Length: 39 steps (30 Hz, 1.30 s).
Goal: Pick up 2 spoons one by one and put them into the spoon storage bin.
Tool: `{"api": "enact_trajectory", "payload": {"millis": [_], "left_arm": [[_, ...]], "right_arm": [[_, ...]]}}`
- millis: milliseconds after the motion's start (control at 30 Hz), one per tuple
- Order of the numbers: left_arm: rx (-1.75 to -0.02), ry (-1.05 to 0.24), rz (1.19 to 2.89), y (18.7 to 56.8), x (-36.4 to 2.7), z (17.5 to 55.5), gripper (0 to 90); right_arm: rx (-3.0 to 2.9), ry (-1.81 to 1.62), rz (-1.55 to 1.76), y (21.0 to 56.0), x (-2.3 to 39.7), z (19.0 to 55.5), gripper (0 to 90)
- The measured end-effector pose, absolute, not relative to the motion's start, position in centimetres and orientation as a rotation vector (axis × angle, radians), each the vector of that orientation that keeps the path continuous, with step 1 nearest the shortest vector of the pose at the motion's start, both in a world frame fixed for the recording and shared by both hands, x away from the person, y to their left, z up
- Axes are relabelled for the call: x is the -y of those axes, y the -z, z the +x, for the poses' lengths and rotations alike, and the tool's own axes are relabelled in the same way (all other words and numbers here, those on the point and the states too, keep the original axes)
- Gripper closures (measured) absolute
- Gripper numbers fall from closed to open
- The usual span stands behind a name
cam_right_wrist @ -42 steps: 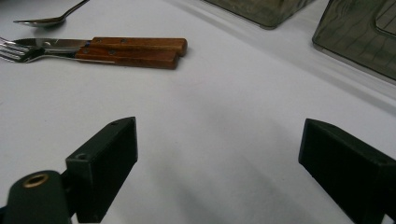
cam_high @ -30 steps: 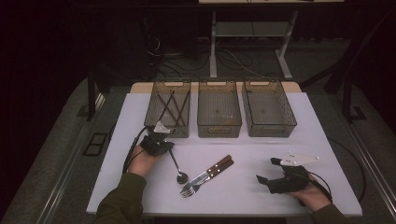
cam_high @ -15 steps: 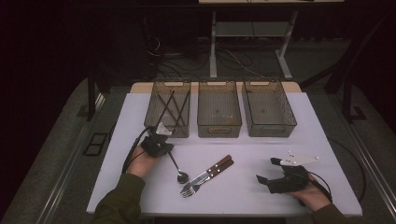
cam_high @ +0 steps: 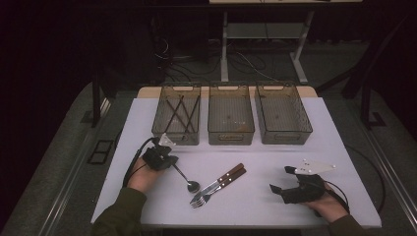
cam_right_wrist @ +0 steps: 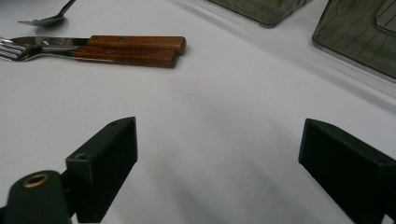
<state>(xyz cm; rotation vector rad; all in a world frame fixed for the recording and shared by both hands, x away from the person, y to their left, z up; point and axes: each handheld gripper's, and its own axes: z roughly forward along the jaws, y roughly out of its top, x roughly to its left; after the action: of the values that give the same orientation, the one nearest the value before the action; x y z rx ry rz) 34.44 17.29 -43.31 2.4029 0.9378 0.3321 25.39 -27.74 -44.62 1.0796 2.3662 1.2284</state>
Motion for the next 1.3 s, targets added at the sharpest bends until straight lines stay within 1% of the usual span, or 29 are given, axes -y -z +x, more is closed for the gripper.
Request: {"api": "enact_trajectory", "payload": {"millis": [733, 1300], "left_arm": [[-0.957, -0.262, 2.394, 43.2, -19.4, 31.5, 90.0], [-0.961, -0.245, 2.383, 43.1, -20.5, 28.9, 90.0]], "right_arm": [[-2.369, -1.225, 1.08, 44.6, 27.7, 25.4, 11.3], [-2.369, -1.226, 1.073, 44.6, 27.7, 25.4, 11.3]]}}
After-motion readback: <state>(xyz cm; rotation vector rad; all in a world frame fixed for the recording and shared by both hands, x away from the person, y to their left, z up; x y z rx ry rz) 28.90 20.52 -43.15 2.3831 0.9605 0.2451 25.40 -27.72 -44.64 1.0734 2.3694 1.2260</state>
